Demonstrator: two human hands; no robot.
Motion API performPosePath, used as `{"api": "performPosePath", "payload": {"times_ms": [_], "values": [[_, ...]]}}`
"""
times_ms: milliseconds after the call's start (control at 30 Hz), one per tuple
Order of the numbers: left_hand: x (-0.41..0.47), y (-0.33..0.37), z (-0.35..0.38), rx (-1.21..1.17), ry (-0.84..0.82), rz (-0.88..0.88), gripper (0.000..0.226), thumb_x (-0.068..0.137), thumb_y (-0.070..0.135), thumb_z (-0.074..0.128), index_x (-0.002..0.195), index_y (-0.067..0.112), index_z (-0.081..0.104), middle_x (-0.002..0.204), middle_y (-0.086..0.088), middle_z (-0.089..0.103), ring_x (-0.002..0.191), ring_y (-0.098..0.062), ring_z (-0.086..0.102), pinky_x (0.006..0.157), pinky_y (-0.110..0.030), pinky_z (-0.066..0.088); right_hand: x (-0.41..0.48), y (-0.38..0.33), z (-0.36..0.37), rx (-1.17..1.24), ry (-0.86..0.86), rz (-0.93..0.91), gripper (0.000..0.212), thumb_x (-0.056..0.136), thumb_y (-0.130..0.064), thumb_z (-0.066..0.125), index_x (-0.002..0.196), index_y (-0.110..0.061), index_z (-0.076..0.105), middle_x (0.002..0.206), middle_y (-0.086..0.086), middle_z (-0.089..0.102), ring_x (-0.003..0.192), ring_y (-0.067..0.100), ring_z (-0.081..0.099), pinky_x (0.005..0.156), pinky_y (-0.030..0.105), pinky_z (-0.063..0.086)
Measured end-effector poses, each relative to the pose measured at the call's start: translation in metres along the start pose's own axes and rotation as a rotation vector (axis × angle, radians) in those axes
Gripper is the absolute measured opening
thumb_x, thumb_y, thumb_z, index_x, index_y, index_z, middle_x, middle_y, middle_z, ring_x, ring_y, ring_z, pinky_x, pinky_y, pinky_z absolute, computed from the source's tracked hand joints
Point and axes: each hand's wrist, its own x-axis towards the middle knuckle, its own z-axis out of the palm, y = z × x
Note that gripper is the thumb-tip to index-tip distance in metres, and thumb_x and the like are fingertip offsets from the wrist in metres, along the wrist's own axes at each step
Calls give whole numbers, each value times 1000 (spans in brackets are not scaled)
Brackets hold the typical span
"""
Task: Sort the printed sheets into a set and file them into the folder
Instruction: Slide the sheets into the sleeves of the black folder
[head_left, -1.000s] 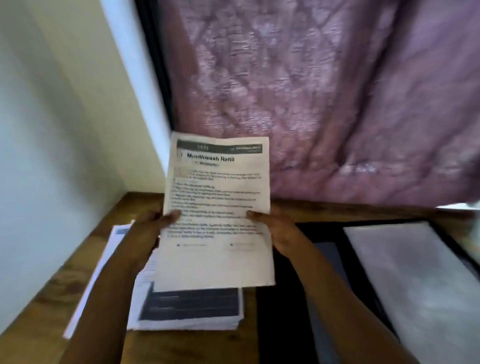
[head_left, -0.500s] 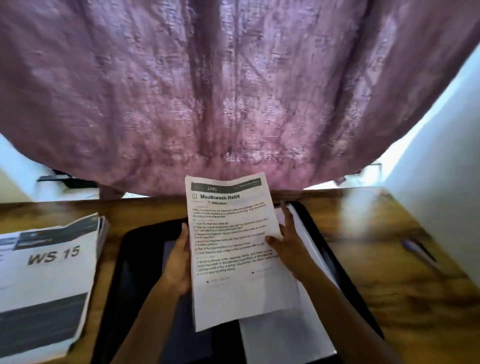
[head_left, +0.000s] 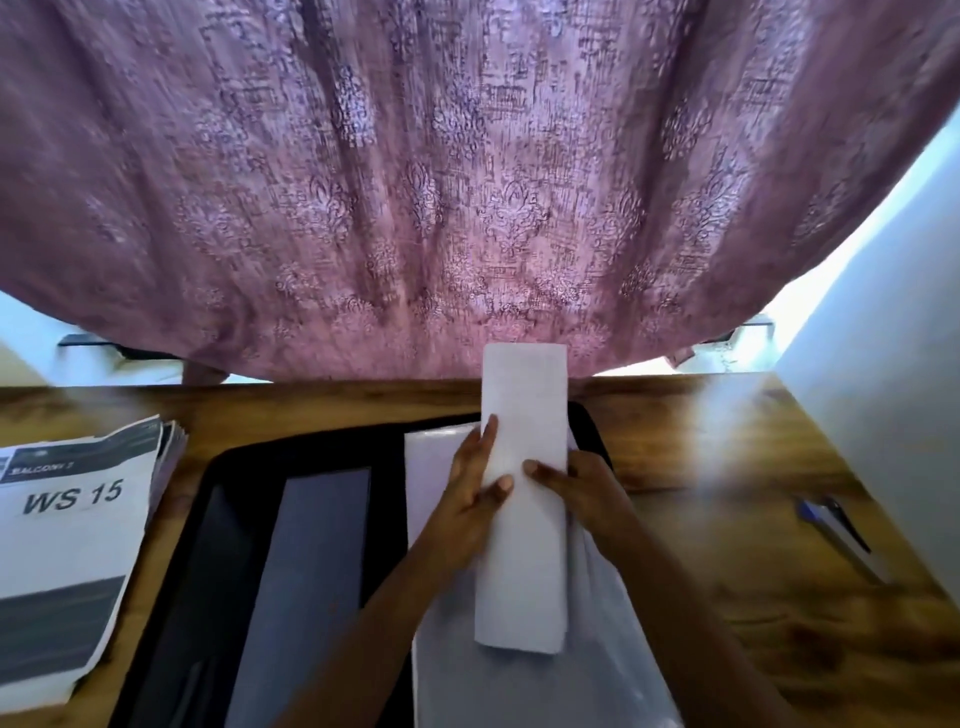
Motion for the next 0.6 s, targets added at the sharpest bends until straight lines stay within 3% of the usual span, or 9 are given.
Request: {"api": "performPosePath", "payload": {"times_ms": [67,200,300,400,500,600], "values": [[13,-14,-15,52,62,12,71,83,58,57,144,33,32,144,3,46,129,-8,47,105,-24,40,11,4,-13,67,30,-12,22,83,-15,70,104,-10,69,103,5,72,95,24,69,84,37,56],[48,-36,-54,809,310,18,71,79,52,30,134,15,56,129,-12,61,118,-33,57,105,-46,39,30,2,-30,96,27,9,23,83,-13,70,104,-5,69,103,10,72,94,25,69,84,38,56],[73,-45,-58,1090,222,-44,66,85,51,29,134,16,54,134,-12,57,124,-35,50,109,-51,25,43,2,-31,39,39,-7,15,84,-12,70,98,-9,72,98,6,73,91,22,70,81,36,56],[82,-62,-58,1058,229,-20,64,87,60,31,130,20,58,125,-9,60,116,-34,52,106,-46,32,59,9,-38,-140,140,-64,2,84,-16,71,85,-17,72,89,1,73,81,15,70,76,35,58],[83,-71,-60,977,300,83,56,87,58,39,121,19,63,112,-8,64,104,-34,56,96,-43,42,66,21,-45,-205,196,-34,4,84,-19,71,86,-16,71,88,4,72,75,12,70,73,37,59],[82,-72,-61,998,280,103,56,88,58,38,121,20,62,113,-6,64,105,-31,55,97,-43,42,59,30,-42,-196,207,1,6,86,-20,69,90,-15,69,86,-2,71,76,12,69,71,33,58]]}}
